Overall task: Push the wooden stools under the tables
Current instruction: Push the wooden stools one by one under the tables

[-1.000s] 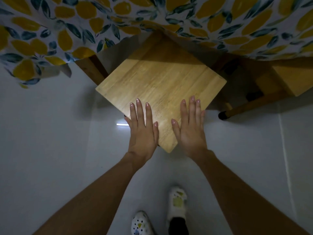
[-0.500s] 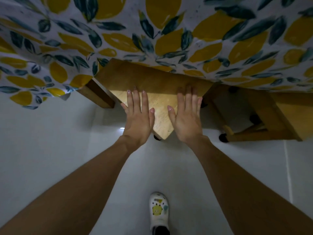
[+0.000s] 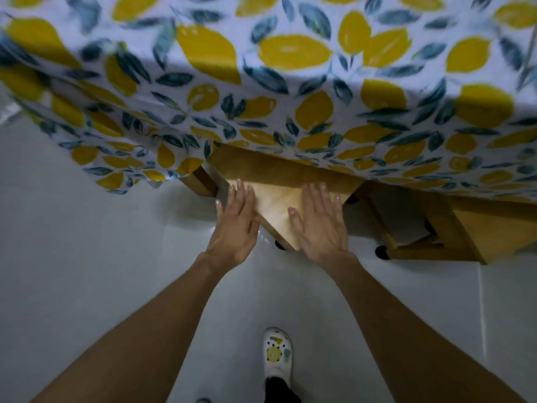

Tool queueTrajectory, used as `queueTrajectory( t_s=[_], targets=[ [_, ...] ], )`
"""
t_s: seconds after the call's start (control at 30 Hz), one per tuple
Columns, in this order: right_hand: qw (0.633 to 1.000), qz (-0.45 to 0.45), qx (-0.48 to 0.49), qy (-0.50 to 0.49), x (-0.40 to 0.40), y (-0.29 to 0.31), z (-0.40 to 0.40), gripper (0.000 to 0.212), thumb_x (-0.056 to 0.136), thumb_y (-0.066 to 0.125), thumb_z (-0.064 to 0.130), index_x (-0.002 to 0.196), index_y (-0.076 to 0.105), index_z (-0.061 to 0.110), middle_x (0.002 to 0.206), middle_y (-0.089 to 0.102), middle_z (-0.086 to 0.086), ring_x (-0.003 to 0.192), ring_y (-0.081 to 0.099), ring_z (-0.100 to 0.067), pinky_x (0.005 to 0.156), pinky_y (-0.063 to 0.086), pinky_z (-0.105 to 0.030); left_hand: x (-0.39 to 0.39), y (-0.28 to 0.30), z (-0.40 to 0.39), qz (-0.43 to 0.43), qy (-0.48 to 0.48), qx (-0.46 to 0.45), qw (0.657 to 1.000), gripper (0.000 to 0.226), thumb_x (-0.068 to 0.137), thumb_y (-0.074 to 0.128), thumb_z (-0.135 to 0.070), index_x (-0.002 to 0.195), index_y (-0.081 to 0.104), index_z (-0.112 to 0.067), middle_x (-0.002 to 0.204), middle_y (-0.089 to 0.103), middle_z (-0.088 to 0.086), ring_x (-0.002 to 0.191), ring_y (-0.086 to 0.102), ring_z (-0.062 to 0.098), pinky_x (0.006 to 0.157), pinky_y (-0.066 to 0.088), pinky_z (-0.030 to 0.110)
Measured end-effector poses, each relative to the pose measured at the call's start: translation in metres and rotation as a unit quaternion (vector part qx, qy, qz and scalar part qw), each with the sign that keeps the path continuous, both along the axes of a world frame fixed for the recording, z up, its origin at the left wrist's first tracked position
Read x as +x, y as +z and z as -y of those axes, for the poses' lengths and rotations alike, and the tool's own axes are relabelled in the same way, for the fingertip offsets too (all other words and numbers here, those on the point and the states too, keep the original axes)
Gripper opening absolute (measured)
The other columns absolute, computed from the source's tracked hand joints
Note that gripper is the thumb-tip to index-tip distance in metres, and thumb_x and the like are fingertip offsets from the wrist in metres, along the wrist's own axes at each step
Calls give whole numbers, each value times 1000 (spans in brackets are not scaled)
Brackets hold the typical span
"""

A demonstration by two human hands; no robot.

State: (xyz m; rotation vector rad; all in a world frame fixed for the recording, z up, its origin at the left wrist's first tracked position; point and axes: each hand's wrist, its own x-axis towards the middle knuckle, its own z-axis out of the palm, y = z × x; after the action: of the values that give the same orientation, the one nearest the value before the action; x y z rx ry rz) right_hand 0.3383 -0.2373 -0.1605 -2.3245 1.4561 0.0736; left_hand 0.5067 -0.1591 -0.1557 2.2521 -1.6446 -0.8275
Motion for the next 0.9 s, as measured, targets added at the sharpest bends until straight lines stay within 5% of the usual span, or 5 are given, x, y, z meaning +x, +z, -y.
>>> queueTrajectory(
  t_s=[0.13, 0.47, 0.67, 0.9],
  targets=[
    [997, 73, 20, 22, 40, 90, -36, 80, 89, 7, 60, 151, 29, 15, 160, 24, -3, 150, 6, -22, 121, -2, -40, 19, 78, -39, -14, 80, -30, 996, 64, 96, 24, -38, 151, 9, -10, 160, -8, 7, 143, -17, 14, 113, -14, 35],
    [983, 166, -11, 82, 205, 301, -70, 68, 94, 23, 59, 149, 34, 21, 156, 32, 1, 148, 13, -18, 122, 2, -40, 192, 277, -81, -23, 202, -119, 972, 46, 101, 37, -21, 146, 31, -18, 159, 11, 3, 148, 1, 24, 116, -9, 39],
    [981, 183, -52, 22, 319, 353, -51, 80, 89, 10, 73, 149, 32, 25, 157, 25, 9, 149, 11, -15, 121, -1, -34, 321, 340, -73, -23, 127, -116, 985, 62, 90, 15, -49, 145, 31, -24, 157, 5, -6, 146, -7, 15, 114, -11, 36],
    [981, 172, -82, -27, 441, 405, -1, 78, 86, 18, 65, 147, 36, 21, 156, 32, 1, 148, 16, -20, 122, 4, -40, 461, 396, -5, -37, 67, -103, 992, 47, 101, 34, -22, 147, 26, -25, 161, 6, 2, 148, -2, 23, 117, -8, 42]
  ],
)
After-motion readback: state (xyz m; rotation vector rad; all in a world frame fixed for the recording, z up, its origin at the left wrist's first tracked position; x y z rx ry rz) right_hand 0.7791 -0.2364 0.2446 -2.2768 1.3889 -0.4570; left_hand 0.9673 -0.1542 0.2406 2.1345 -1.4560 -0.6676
